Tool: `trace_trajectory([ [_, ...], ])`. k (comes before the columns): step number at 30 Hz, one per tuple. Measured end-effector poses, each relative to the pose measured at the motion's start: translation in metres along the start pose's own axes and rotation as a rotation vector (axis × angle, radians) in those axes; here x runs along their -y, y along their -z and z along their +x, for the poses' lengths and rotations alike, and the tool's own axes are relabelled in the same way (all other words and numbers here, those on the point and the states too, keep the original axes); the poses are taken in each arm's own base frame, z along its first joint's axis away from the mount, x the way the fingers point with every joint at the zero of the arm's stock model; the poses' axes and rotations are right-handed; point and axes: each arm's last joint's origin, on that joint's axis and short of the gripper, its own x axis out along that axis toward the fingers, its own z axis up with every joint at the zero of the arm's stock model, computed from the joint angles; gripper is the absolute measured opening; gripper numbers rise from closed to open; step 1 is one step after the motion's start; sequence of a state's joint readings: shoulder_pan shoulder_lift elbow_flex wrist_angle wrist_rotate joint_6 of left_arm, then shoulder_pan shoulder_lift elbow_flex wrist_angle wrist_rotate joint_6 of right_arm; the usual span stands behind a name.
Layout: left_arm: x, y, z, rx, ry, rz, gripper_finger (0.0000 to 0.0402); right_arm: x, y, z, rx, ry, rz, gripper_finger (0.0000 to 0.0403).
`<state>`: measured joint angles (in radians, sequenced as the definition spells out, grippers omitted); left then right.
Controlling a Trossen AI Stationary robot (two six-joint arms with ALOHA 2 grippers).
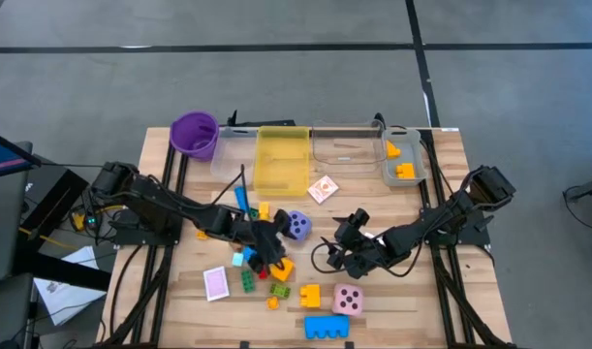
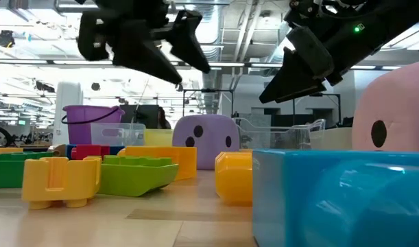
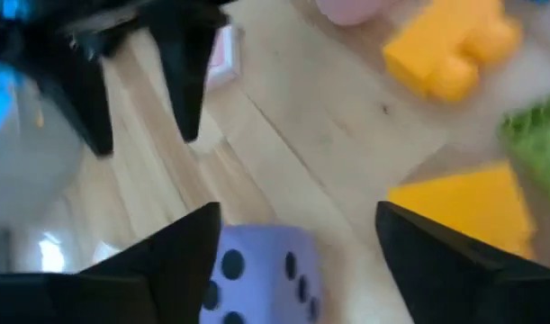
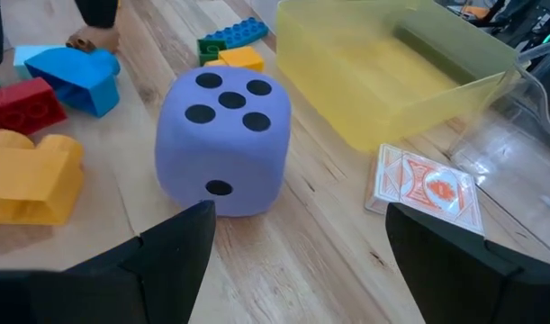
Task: Pick & Place Toys
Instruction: Put the large yellow game piece into the gray bin
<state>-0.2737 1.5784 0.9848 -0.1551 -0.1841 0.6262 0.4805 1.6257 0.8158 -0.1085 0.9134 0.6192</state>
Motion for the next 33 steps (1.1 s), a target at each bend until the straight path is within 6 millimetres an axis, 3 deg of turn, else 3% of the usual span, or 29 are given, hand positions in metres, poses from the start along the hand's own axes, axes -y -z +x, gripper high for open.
trace_trajectory([
  [6,0.002,0.003,0.0,-0.022,0.021,0.308,0.0331,0.0,0.0,0.0,0.002,-0.001,-0.057,0.0319],
  [12,0.008,0.007,0.005,-0.024,0.101,0.355,0.0331,-0.001,-0.003,0.001,0.01,-0.017,-0.145,0.0319],
  [15,0.009,0.007,0.007,-0.029,0.102,0.338,0.0325,-0.007,-0.006,0.001,0.002,-0.153,-0.285,0.0319],
  [18,0.006,0.008,0.006,-0.109,0.014,0.233,0.0324,-0.017,-0.015,-0.003,0.024,-0.377,-0.424,0.0319],
  [22,-0.004,0.015,-0.013,-0.27,-0.156,0.069,0.0328,-0.029,-0.038,-0.004,0.043,-0.564,-0.522,0.0319],
  [28,-0.019,0.025,-0.061,-0.263,-0.213,-0.342,0.0326,-0.043,-0.067,0.013,-0.052,-0.624,-0.756,0.0319],
  [33,-0.03,0.027,-0.111,-0.133,-0.276,-0.652,0.0325,-0.056,-0.08,0.046,-0.213,-0.605,-0.926,0.0319],
])
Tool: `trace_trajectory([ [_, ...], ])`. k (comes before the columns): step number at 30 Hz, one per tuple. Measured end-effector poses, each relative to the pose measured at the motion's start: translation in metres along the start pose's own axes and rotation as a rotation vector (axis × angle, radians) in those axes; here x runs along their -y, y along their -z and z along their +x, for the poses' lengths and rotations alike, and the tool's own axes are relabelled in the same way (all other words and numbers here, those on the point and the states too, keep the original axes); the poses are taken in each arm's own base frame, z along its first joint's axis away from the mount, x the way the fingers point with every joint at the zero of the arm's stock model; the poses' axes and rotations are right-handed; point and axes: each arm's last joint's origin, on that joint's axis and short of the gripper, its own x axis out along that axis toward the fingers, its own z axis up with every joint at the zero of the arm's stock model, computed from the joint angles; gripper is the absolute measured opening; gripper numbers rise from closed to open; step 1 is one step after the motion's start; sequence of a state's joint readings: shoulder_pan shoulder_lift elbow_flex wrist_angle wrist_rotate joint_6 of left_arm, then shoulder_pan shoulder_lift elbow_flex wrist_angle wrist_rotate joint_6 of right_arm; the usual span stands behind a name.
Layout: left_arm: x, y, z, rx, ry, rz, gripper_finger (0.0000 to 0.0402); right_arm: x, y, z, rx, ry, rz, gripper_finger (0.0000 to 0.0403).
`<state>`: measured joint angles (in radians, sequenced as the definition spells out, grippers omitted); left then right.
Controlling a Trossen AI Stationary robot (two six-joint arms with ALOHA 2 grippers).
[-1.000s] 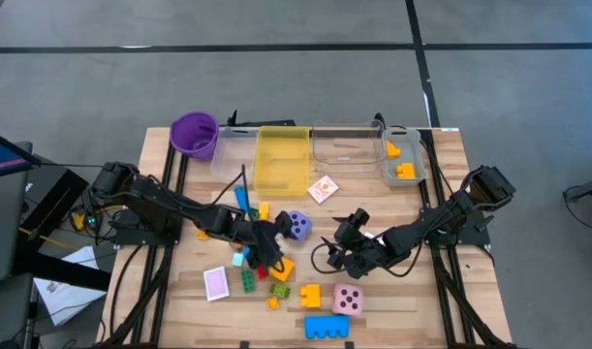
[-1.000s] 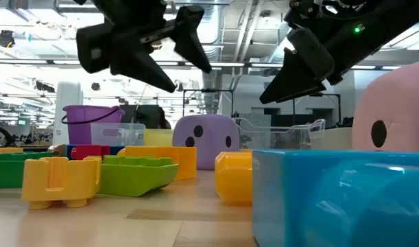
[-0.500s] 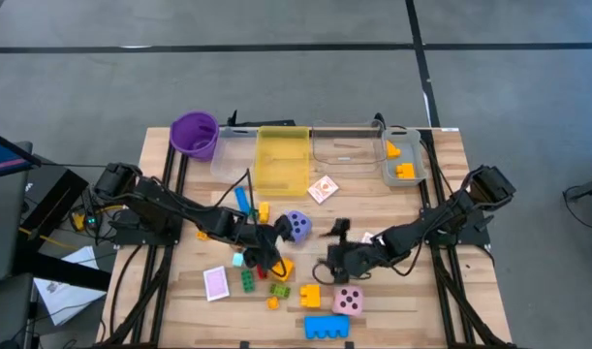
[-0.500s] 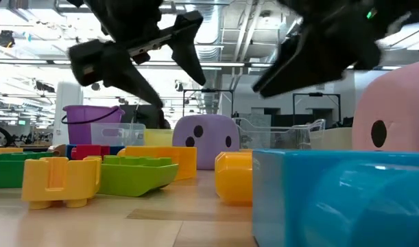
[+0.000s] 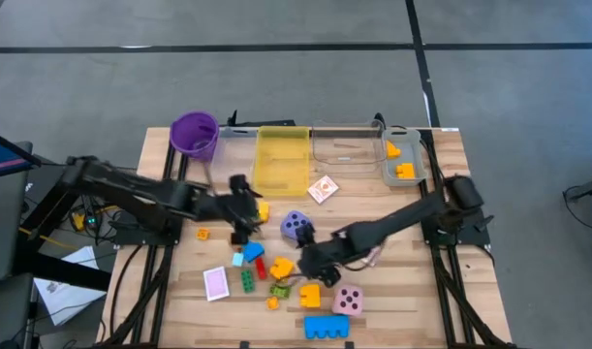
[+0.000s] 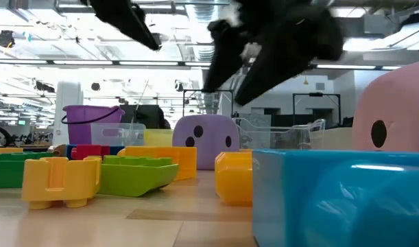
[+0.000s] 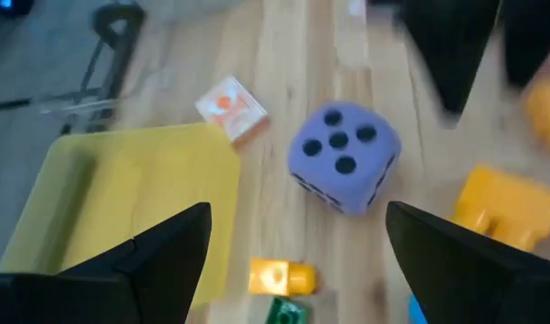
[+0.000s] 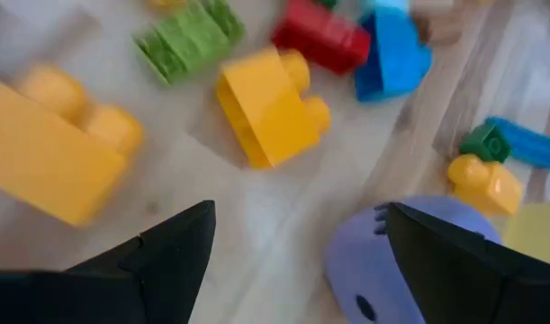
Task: Pick & Place Toys
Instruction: Put the large yellow game piece into the gray bin
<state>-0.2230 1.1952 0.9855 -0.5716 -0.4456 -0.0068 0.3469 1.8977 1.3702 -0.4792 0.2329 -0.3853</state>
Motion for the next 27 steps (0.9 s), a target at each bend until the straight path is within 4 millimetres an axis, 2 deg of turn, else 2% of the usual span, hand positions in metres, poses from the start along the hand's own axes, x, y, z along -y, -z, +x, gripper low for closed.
trace_trajectory([
  [6,-0.023,0.002,-0.05,0.155,0.013,-0.183,0.0324,0.01,-0.021,0.031,-0.044,-0.048,-0.155,0.0319],
  [12,-0.037,0.009,-0.081,0.245,0.03,-0.269,0.0322,0.01,-0.038,0.052,0.008,-0.189,-0.223,0.0319],
  [19,-0.038,0.017,-0.085,0.199,0.045,-0.33,0.032,0.01,-0.043,0.077,-0.005,-0.202,-0.28,0.0319],
  [24,-0.033,0.019,-0.074,0.121,0.035,-0.315,0.0321,0.01,-0.04,0.091,-0.013,-0.202,-0.283,0.0319],
  [27,-0.028,0.017,-0.066,0.096,0.03,-0.303,0.0321,0.014,-0.037,0.092,-0.027,-0.204,-0.274,0.0319],
])
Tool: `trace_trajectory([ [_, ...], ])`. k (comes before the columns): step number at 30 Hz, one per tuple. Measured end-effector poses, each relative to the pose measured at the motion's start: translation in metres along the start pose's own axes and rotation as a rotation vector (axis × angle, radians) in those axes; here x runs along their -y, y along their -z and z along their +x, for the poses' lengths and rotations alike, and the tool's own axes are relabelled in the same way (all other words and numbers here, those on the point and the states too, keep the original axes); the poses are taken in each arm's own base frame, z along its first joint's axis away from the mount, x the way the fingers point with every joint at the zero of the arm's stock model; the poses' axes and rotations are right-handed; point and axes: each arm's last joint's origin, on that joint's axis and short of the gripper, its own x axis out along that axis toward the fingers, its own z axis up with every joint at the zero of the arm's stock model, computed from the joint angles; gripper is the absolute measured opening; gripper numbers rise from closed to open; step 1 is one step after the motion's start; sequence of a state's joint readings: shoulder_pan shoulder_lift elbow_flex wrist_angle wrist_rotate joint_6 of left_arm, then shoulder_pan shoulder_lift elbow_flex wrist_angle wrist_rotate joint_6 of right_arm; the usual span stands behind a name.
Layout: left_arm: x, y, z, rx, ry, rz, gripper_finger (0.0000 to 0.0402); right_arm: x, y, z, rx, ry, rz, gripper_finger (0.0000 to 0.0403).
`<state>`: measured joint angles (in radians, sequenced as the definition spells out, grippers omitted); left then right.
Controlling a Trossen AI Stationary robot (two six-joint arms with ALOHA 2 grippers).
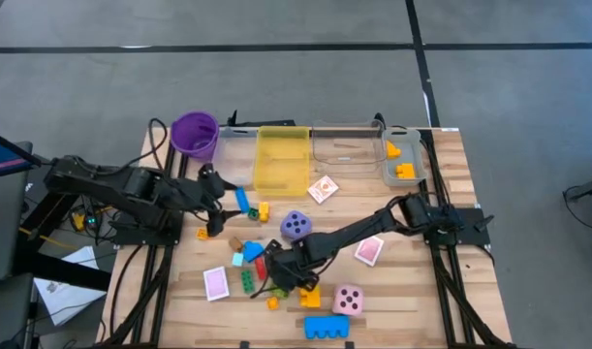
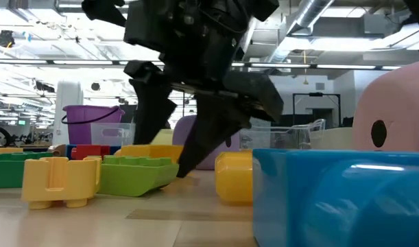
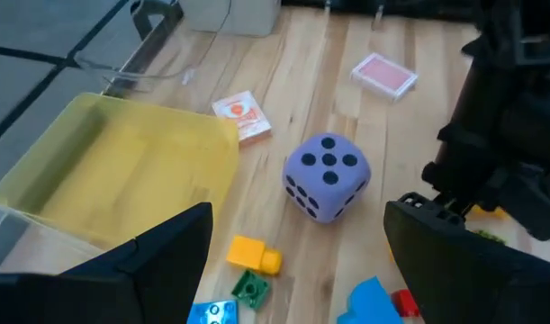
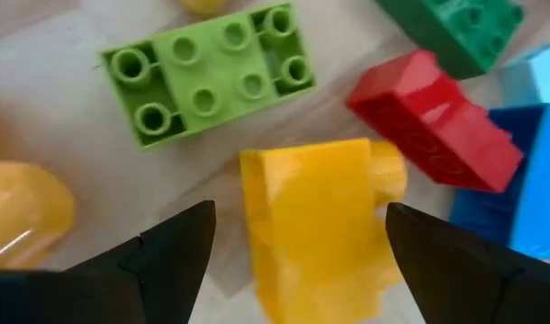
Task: Pick & Place Toys
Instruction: Put the large yellow game piece into the gray bin
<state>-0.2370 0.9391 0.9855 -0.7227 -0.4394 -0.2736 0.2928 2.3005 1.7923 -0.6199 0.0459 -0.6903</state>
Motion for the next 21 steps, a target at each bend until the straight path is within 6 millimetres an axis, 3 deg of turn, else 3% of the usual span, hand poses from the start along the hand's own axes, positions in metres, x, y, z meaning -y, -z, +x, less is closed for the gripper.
trace_trajectory([
  [13,0.018,0.006,0.04,-0.143,-0.034,0.072,0.032,0.023,0.024,0.005,-0.024,-0.015,0.096,0.0319],
  [21,0.022,0.009,0.049,-0.183,-0.032,0.09,0.032,0.024,0.032,0.005,-0.043,-0.079,0.177,0.031],
])
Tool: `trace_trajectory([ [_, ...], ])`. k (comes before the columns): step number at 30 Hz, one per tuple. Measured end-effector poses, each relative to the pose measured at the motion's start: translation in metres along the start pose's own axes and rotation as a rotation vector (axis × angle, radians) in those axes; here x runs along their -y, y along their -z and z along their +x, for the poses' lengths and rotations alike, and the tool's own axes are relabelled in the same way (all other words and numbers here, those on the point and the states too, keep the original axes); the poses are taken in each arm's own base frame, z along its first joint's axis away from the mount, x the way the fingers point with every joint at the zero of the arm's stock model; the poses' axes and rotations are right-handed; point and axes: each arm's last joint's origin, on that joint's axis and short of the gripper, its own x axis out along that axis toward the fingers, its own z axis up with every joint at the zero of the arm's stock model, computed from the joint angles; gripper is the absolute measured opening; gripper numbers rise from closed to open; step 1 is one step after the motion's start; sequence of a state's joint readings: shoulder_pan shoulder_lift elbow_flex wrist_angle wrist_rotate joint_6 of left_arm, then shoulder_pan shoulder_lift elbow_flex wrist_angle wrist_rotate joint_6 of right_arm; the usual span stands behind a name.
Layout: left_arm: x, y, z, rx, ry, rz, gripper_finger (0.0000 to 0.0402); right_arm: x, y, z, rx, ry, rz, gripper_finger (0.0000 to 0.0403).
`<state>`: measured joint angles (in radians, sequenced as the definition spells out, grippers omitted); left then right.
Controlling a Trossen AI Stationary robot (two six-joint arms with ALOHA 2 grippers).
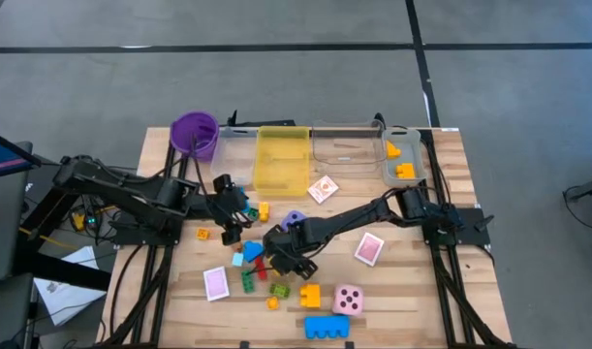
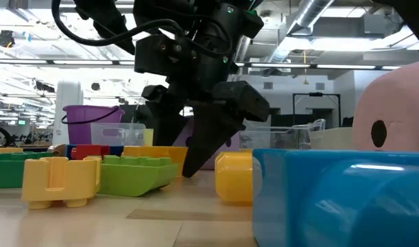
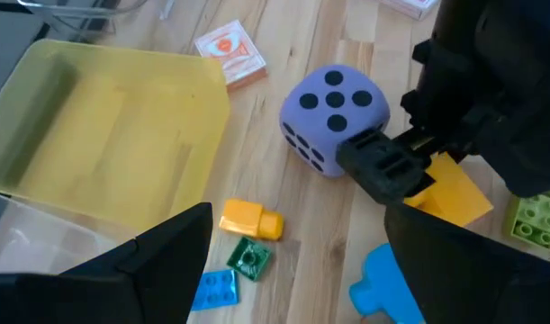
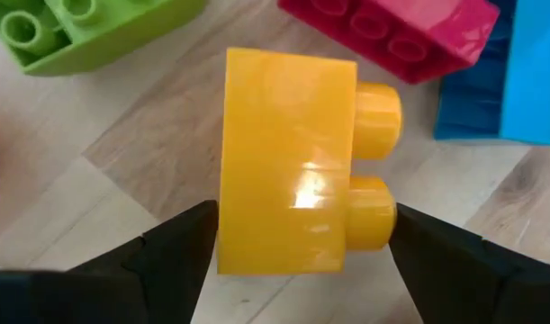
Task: Pick & Place Toys
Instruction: Put the large yellow game piece into the gray bin
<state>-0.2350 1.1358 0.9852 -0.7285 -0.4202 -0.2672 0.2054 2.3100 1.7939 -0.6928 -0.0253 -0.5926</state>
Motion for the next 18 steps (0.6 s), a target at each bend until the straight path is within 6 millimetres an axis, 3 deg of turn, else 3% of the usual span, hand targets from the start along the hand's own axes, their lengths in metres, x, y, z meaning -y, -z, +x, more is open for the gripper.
trace_trajectory([
  [18,-0.001,0.0,-0.001,0.007,0.001,-0.003,0.0319,-0.012,-0.008,-0.001,0.019,-0.032,0.047,0.0285],
])
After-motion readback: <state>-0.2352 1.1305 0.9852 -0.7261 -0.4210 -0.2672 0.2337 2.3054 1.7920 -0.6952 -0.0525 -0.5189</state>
